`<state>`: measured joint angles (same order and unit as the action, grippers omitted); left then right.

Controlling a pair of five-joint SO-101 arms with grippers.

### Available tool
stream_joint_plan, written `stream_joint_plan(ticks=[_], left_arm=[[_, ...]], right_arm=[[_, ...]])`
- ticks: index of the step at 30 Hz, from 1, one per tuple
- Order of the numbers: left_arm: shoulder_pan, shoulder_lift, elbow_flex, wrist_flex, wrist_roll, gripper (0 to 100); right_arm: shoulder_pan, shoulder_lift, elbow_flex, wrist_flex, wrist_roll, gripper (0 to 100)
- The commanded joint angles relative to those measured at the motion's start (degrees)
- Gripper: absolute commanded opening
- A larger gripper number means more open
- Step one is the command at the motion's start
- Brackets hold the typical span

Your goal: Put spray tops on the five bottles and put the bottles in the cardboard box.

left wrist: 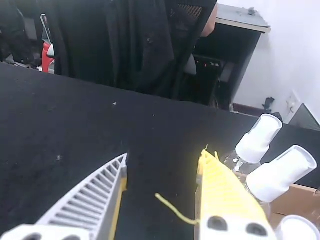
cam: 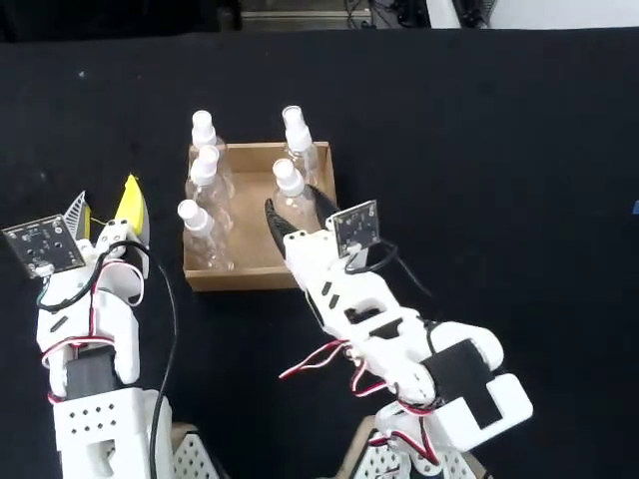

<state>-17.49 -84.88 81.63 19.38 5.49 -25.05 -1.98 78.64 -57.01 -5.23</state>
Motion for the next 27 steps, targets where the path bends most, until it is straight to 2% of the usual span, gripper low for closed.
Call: stream_joint_plan(ticks=[1,21,27], left_arm=[[0.04,-1.05,-0.66,-1.32,0.26,20],[0.04,-1.05,-0.92,-1.32,0.26,20],[0.04,-1.05,-1.01,-1.32,0.26,20]], right_arm=[[1.14,-0.4,-3.3,-1.67,0.7,1.2],[1.05,0.13,-3.03,-1.23,0.62,1.2],[1.05,0.04,-3.47,1.76,0.62,1.2]])
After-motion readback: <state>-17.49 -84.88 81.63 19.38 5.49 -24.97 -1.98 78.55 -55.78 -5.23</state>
